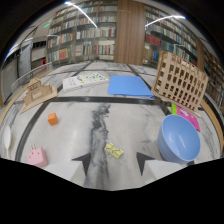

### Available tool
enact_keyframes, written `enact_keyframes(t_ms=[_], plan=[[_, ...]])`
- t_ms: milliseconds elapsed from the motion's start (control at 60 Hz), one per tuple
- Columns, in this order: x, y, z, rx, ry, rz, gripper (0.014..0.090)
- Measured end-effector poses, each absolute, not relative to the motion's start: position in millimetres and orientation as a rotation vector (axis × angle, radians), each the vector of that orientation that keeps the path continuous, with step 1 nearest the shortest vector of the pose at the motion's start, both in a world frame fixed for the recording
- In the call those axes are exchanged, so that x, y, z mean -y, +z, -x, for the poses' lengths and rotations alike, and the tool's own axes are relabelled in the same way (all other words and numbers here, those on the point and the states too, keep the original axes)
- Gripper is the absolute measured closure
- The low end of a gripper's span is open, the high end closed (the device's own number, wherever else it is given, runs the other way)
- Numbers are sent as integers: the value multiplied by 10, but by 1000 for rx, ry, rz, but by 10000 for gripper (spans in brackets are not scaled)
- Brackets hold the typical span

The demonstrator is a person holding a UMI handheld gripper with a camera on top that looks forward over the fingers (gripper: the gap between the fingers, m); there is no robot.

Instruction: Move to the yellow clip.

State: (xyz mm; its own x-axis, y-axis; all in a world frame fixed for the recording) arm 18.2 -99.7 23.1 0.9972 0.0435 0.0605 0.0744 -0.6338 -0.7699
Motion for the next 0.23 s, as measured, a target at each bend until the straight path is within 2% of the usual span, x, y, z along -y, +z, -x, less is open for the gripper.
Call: enact_keyframes(t_ms=[233], plan=[[1003,241,-204,88,-52,2256,190]])
